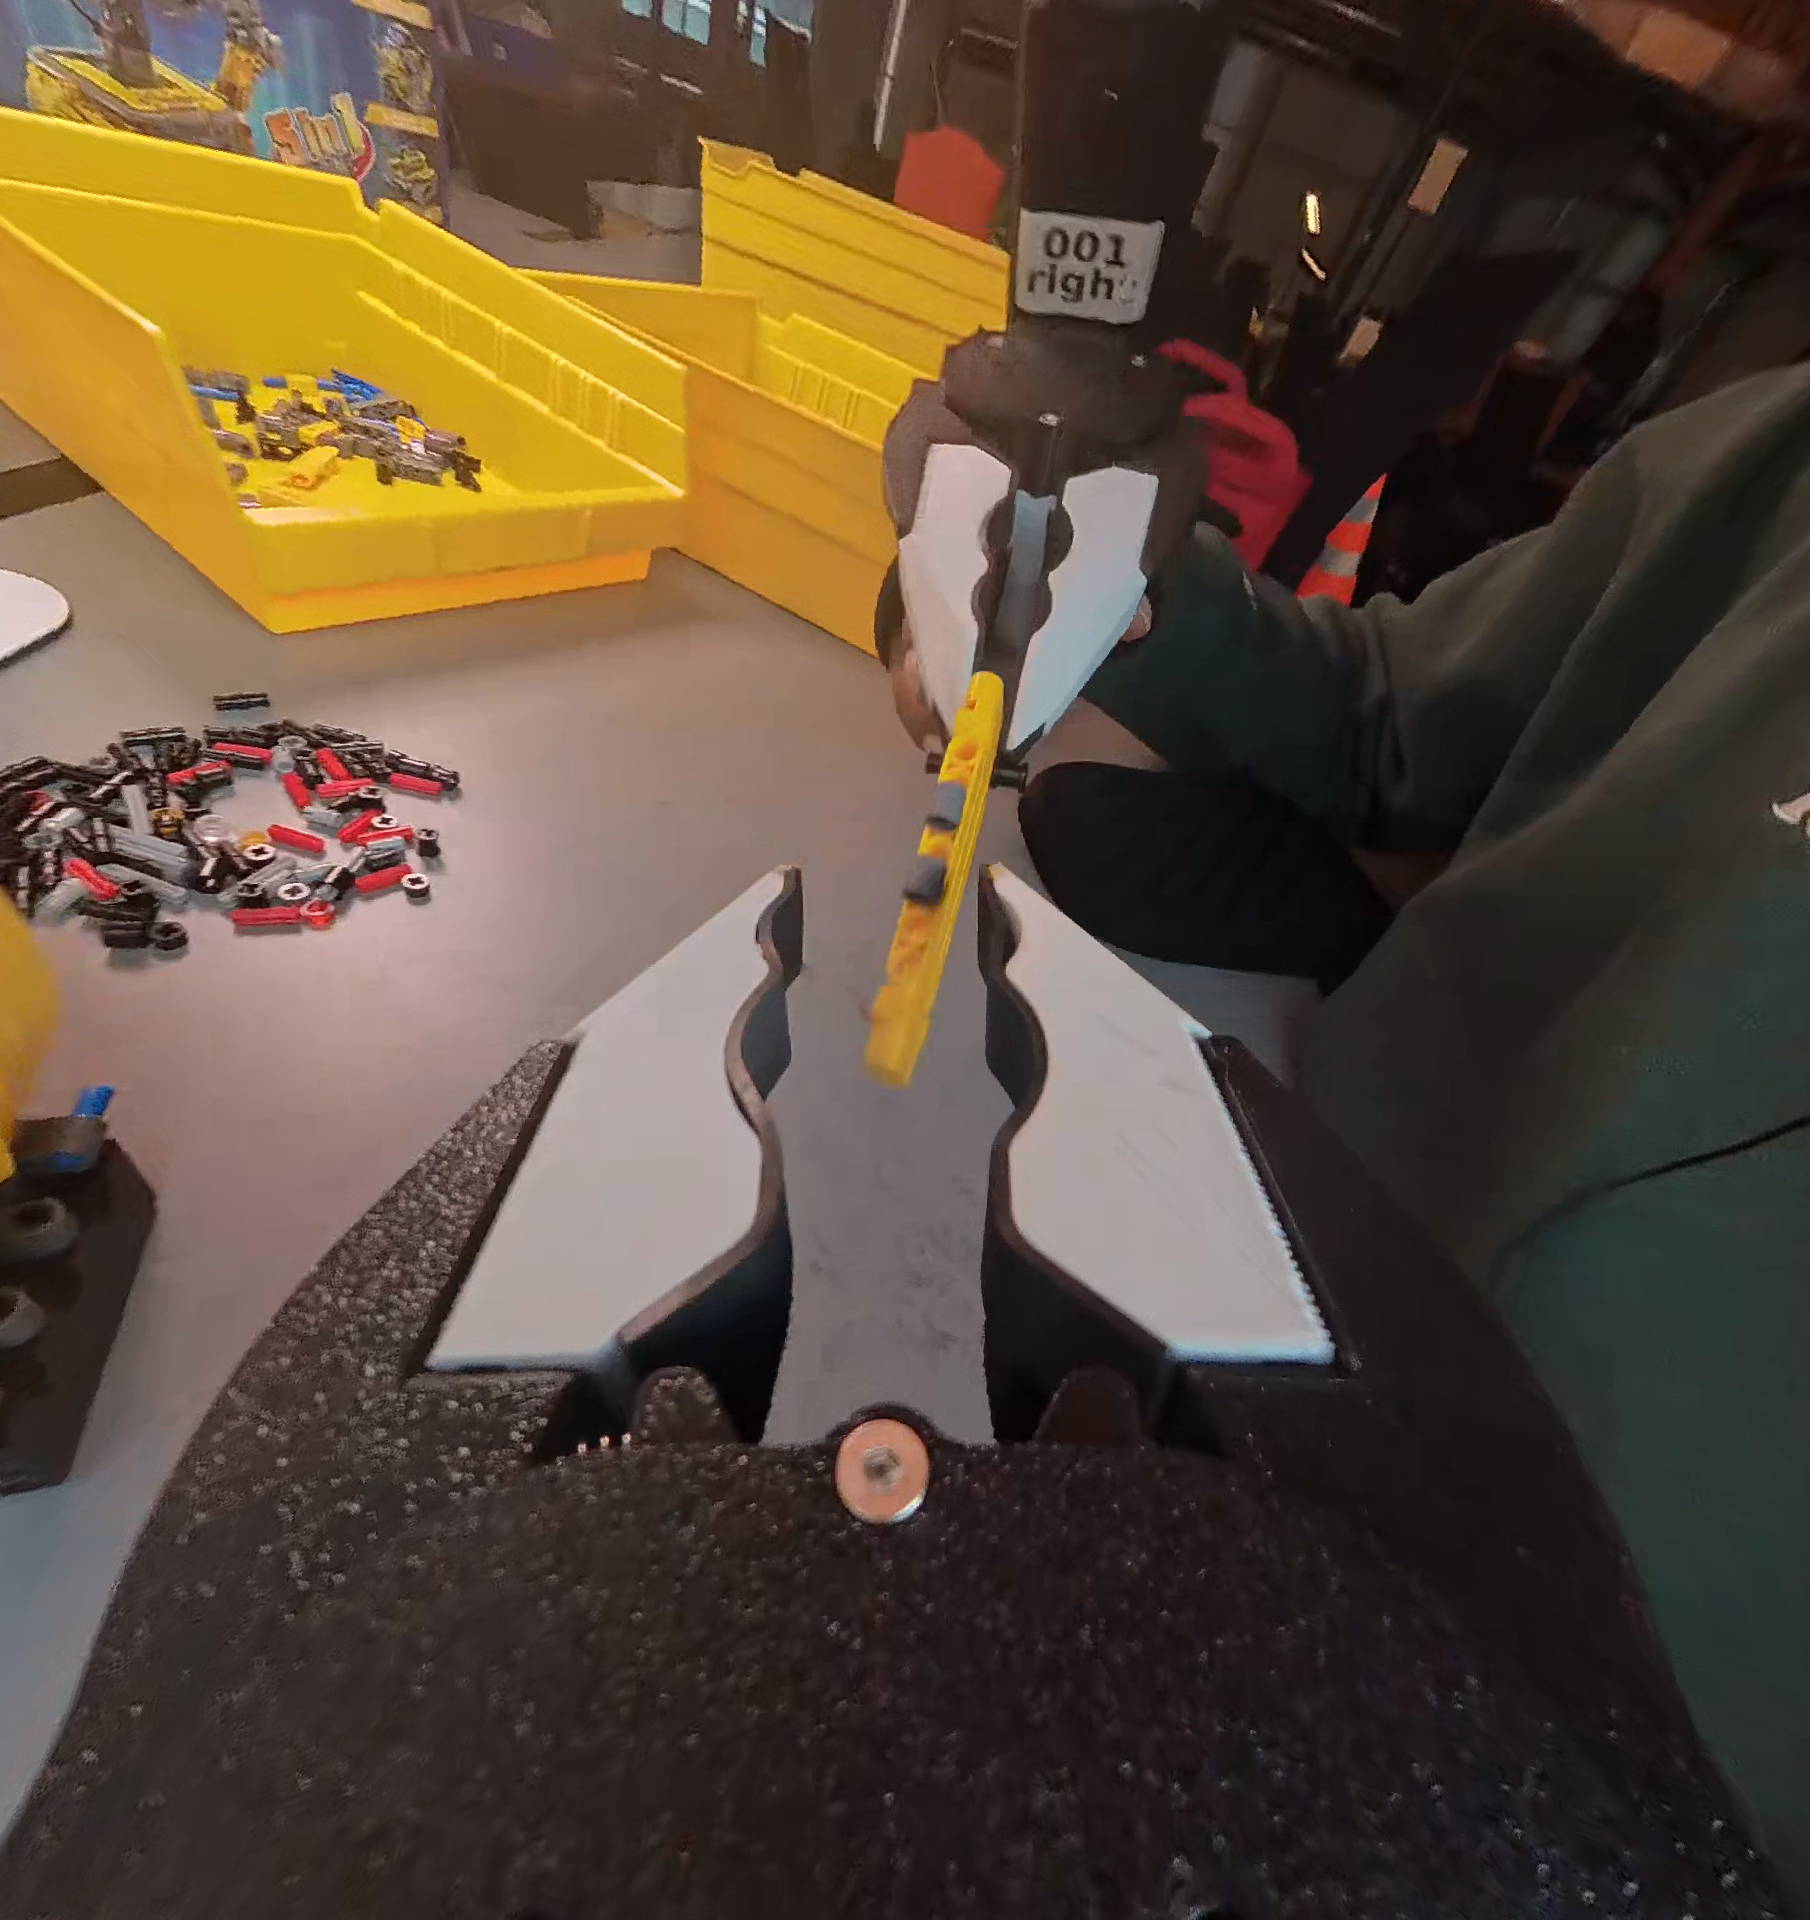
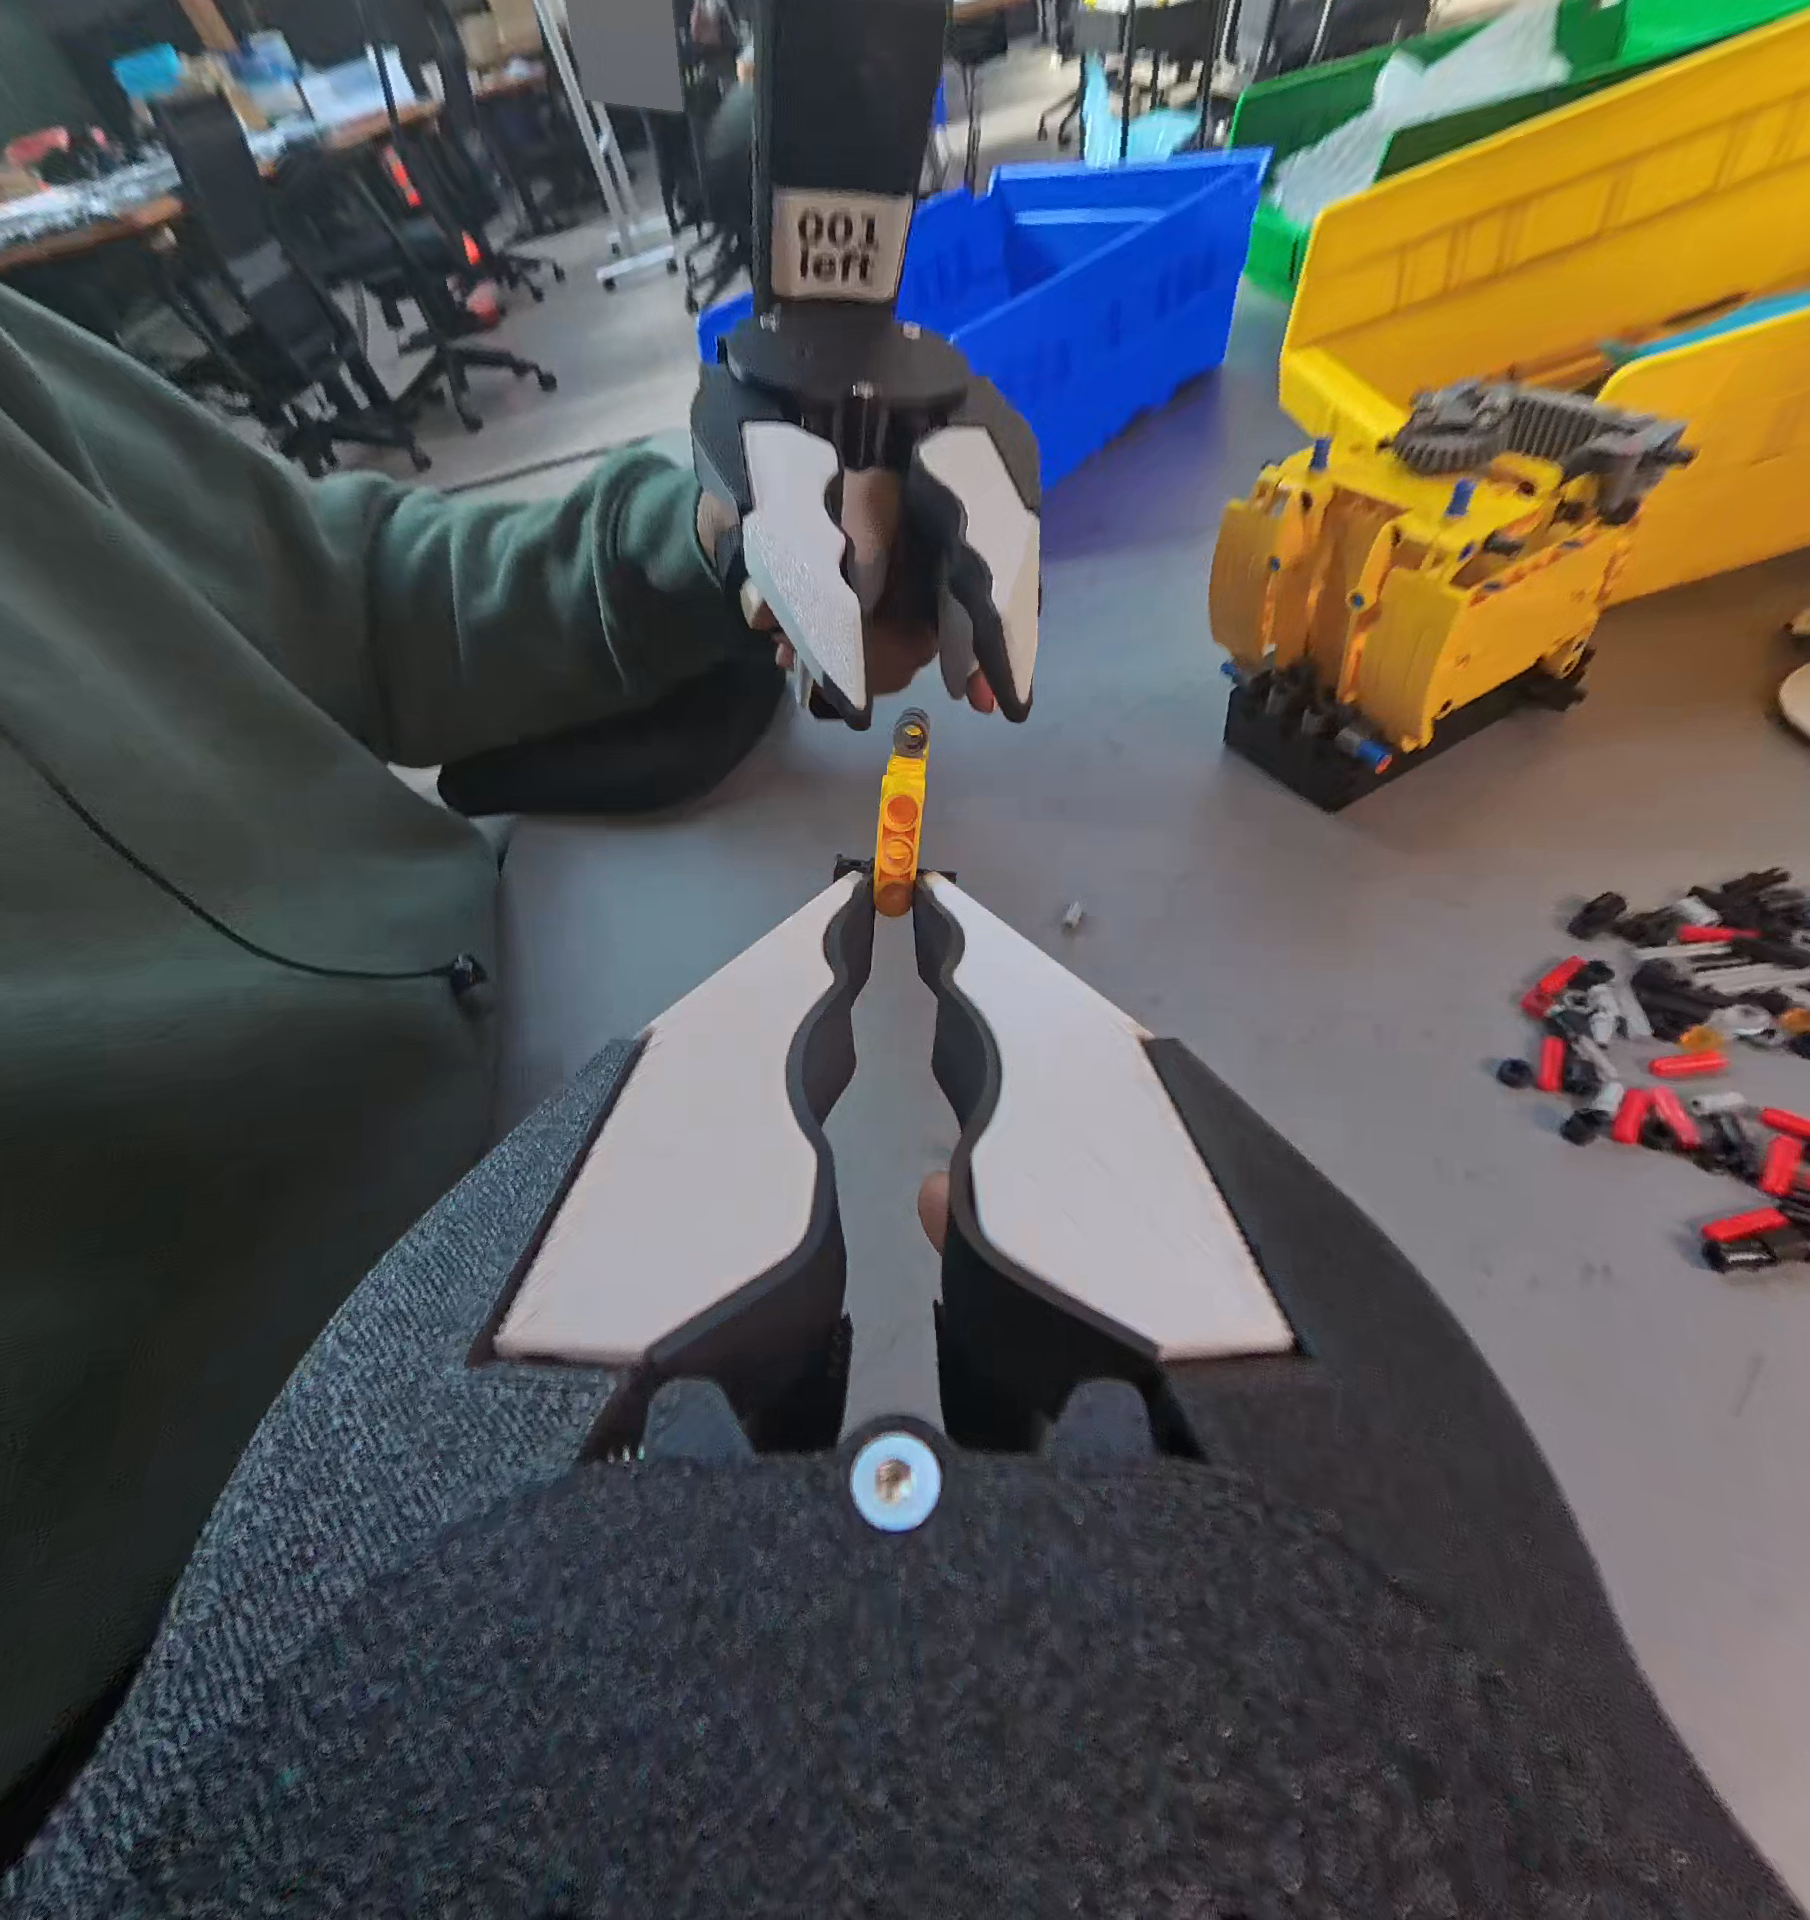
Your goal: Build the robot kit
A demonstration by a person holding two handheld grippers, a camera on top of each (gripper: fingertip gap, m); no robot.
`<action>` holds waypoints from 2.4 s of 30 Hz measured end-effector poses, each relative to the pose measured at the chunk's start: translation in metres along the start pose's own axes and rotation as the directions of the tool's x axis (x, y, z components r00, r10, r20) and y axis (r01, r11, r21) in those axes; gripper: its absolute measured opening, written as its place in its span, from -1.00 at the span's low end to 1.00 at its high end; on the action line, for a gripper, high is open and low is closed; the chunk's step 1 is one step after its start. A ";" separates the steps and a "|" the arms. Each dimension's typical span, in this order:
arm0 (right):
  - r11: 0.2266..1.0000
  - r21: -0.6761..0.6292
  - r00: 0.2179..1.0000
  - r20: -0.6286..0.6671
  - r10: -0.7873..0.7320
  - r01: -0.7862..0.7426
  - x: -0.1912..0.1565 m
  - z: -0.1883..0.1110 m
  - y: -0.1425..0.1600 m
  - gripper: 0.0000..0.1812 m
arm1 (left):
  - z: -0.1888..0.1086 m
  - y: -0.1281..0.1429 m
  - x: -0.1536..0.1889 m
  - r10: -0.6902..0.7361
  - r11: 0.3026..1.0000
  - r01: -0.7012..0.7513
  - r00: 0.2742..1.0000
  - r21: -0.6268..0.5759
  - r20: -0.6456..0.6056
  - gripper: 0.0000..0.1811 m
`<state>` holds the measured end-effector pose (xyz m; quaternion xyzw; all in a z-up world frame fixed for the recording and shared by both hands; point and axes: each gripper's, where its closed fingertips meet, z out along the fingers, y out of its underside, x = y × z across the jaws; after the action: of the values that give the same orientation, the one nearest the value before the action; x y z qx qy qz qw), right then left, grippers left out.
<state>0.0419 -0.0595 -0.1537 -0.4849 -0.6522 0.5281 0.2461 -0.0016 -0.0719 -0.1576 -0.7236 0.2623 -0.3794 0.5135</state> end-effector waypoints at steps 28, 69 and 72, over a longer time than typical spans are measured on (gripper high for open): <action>0.979 -0.187 0.997 0.014 -0.075 0.076 -0.027 0.032 0.028 -0.92 | 0.036 0.066 0.028 0.271 0.908 -0.285 0.959 -0.307 -0.088 -0.78; 0.835 0.541 0.992 0.122 0.038 -0.099 -0.015 -0.023 -0.081 -0.96 | 0.008 -0.055 0.038 -0.206 0.909 0.294 0.934 0.297 -0.293 -0.80; 0.833 0.547 0.988 0.157 -0.009 -0.079 -0.031 -0.014 -0.084 -0.96 | 0.009 -0.064 0.050 -0.246 0.865 0.387 0.881 0.319 -0.404 -0.83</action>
<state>0.0345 -0.0785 -0.0653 -0.3634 -0.4802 0.7336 0.3148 0.0335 -0.0845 -0.0850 -0.5607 0.1439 -0.6266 0.5219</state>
